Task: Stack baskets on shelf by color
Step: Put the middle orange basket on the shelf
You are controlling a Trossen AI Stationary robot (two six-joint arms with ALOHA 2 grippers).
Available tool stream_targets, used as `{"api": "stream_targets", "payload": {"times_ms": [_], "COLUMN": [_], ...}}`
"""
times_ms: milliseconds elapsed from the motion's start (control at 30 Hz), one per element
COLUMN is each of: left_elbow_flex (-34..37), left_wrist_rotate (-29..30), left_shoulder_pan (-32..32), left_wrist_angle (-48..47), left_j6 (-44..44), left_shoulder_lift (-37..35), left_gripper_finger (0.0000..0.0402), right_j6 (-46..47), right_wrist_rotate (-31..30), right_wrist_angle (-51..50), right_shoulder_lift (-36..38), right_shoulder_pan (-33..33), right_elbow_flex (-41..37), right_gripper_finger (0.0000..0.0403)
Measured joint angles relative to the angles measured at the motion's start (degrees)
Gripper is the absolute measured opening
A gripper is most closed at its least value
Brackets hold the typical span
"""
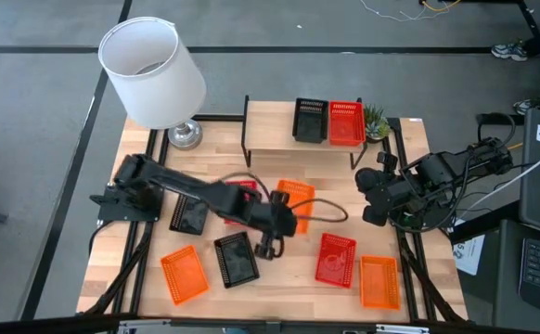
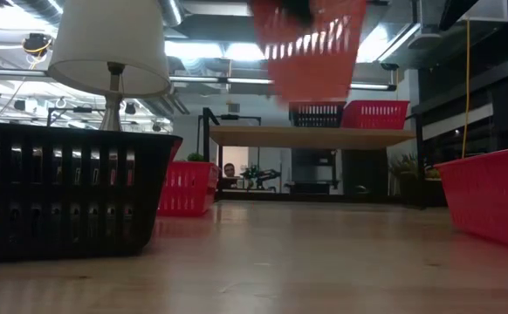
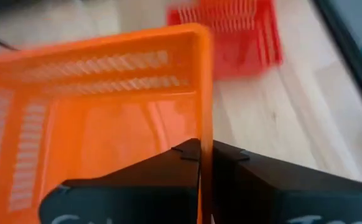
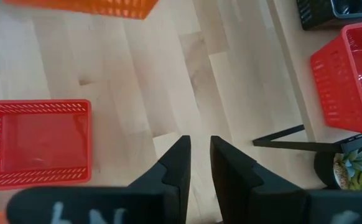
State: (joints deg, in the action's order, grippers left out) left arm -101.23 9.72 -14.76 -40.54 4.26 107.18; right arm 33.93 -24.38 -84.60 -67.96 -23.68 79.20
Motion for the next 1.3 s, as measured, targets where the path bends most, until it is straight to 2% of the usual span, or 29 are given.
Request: {"api": "stream_targets", "payload": {"times_ms": [133, 200, 367, 467, 567, 667, 767, 833, 933, 1200, 1300], "left_elbow_flex": [-6.9, -9.2, -10.2, -10.1, -10.0, -9.5, -9.5, -9.5, -9.5, -9.5, -9.5], "left_wrist_rotate": [10.0, 12.8, 12.5, 8.7, 1.7, -2.3, -6.8, -12.3, -17.2, -17.5, -15.0], "left_shoulder_pan": [2.1, 4.2, 13.3, 20.9, 28.2, 34.1, 38.6, 41.0, 42.6, 42.6, 41.3], "left_wrist_angle": [-8.5, -11.8, -15.6, -18.7, -17.2, -15.8, -15.8, -15.4, -15.8, -16.3, -16.3], "left_j6": [4.1, 6.4, 8.6, 11.8, 14.7, 15.6, 15.8, 17.1, 20.0, 19.9, 19.9], "left_shoulder_lift": [-3.3, -4.8, -7.4, -7.1, -5.5, -3.2, -1.9, -1.1, 0.6, 4.5, 5.1], "left_gripper_finger": [0.0000, 0.0000, 0.0000, 0.0000, 0.0000, 0.0000, 0.0000, 0.0000, 0.0000, 0.0000, 0.0000], "right_j6": [0.0, 0.0, 0.0, -1.1, -1.5, -1.4, -1.2, -1.2, -1.2, -1.2, -1.2], "right_wrist_rotate": [0.0, 0.0, 0.0, 0.0, -0.1, -0.2, -0.2, -0.2, -0.2, -0.2, -0.2], "right_wrist_angle": [0.0, 0.0, 0.0, -0.1, 0.0, 0.0, 0.0, 0.0, 0.0, 0.0, 0.0], "right_shoulder_lift": [0.0, 0.0, 0.0, 0.0, 0.0, 0.0, 0.0, 0.0, 0.0, 0.0, 0.0], "right_shoulder_pan": [0.0, 0.0, 0.0, 0.0, 0.0, 0.0, 0.0, 0.0, 0.0, 0.0, 0.0], "right_elbow_flex": [0.0, 0.0, 0.0, 0.0, 0.0, 0.0, 0.0, 0.0, 0.0, 0.0, 0.0], "right_gripper_finger": [0.0062, 0.0062, 0.0062, 0.0062, 0.0062, 0.0062, 0.0062, 0.0062, 0.0062, 0.0062, 0.0062]}}
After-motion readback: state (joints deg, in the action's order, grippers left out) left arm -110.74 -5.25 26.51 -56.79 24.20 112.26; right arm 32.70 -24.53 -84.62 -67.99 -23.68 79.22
